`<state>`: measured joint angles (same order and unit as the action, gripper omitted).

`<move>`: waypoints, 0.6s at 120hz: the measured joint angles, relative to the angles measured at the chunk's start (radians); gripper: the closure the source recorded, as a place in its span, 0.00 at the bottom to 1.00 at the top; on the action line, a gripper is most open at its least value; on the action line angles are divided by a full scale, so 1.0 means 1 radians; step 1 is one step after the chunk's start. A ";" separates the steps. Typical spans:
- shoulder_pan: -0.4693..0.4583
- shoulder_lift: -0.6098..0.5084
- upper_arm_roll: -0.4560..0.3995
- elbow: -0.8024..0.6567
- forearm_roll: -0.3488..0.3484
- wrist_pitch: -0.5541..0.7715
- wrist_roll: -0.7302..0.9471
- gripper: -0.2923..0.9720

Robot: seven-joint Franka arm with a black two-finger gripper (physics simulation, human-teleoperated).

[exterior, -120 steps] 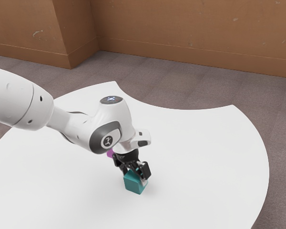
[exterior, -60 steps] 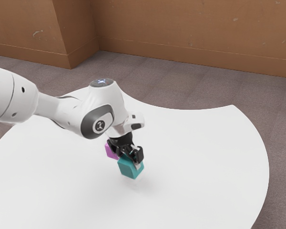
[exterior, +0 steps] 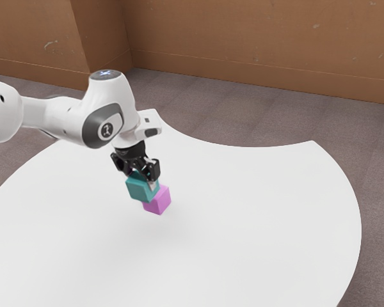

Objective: Pick up the blue block with one arm, and put the blue block on the pink block with one arm

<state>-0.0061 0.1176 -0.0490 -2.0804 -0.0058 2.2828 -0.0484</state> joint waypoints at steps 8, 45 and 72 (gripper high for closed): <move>-0.004 0.025 0.011 0.026 0.004 -0.002 0.003 0.48; -0.002 0.118 0.030 0.129 0.011 -0.010 0.021 0.48; -0.001 0.167 0.038 0.189 0.011 -0.021 0.035 0.48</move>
<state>-0.0076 0.2844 -0.0109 -1.8913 0.0054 2.2622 -0.0137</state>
